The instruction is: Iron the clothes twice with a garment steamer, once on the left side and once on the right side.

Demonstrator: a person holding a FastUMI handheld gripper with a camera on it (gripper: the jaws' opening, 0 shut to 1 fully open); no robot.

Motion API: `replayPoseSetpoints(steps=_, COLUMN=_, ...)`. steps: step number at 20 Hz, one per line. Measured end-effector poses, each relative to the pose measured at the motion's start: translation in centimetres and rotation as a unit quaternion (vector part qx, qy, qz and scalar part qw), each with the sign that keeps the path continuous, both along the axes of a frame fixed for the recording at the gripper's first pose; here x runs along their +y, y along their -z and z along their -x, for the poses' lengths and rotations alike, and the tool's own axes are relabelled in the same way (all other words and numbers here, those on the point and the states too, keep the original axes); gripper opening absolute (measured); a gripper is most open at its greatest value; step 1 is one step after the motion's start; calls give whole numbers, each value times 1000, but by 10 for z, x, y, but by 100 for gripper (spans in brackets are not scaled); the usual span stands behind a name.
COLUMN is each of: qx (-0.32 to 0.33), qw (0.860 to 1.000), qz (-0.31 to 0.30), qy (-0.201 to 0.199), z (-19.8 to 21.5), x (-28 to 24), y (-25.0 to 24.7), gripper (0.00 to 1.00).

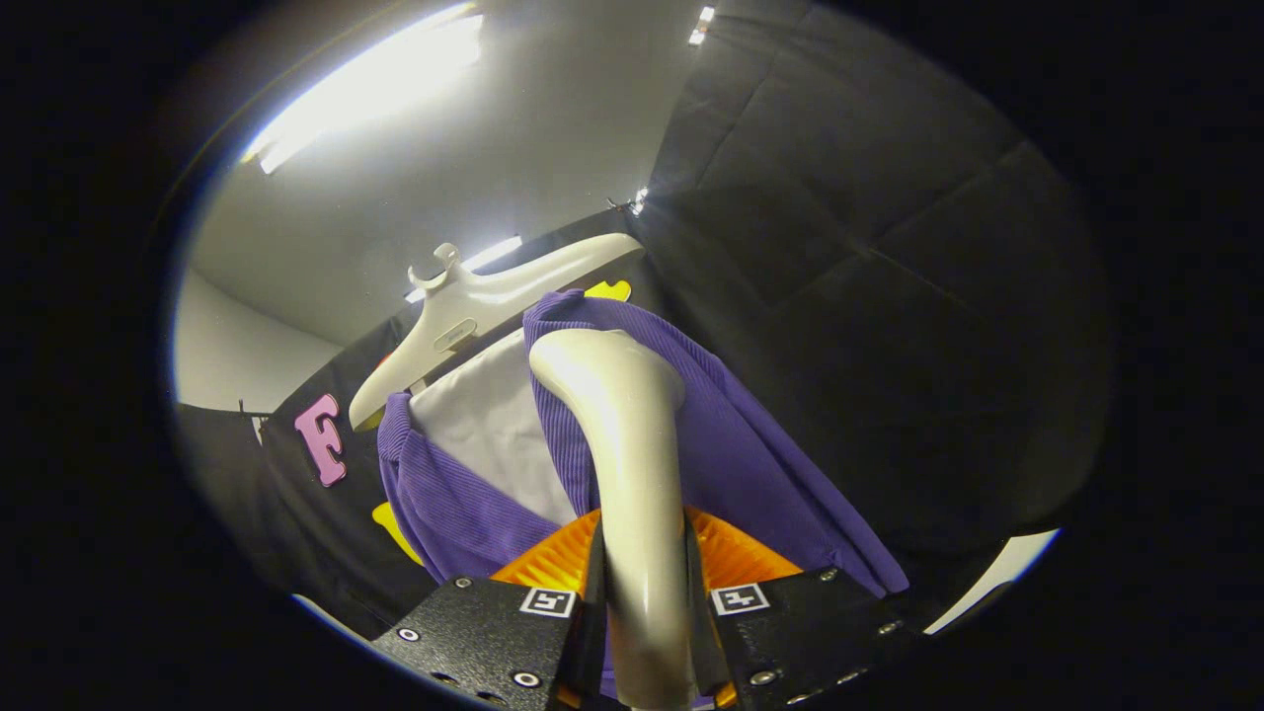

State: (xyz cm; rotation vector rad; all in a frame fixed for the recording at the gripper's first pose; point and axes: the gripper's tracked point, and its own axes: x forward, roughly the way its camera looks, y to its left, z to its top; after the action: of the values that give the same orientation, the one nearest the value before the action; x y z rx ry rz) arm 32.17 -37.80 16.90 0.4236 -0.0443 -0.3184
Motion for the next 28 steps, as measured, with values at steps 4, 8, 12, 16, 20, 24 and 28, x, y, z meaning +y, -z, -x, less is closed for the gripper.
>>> replayPoseSetpoints(steps=4, qx=28, qw=1000, qz=-9, qy=2, z=9, x=-4, y=30, gripper=35)
replayPoseSetpoints(steps=8, qx=73, qw=997, qz=-22, qy=9, z=25, x=-11, y=79, gripper=35)
replayPoseSetpoints(steps=12, qx=113, qw=993, qz=-40, qy=19, z=31, x=-12, y=122, gripper=35)
replayPoseSetpoints(steps=16, qx=154, qw=986, qz=-55, qy=23, z=53, x=-12, y=170, gripper=36)
replayPoseSetpoints(steps=20, qx=192, qw=979, qz=-62, qy=25, z=67, x=-8, y=215, gripper=36)
replayPoseSetpoints(steps=24, qx=199, qw=978, qz=-59, qy=22, z=73, x=-1, y=232, gripper=36)
replayPoseSetpoints(steps=28, qx=195, qw=979, qz=-47, qy=18, z=88, x=12, y=233, gripper=36)
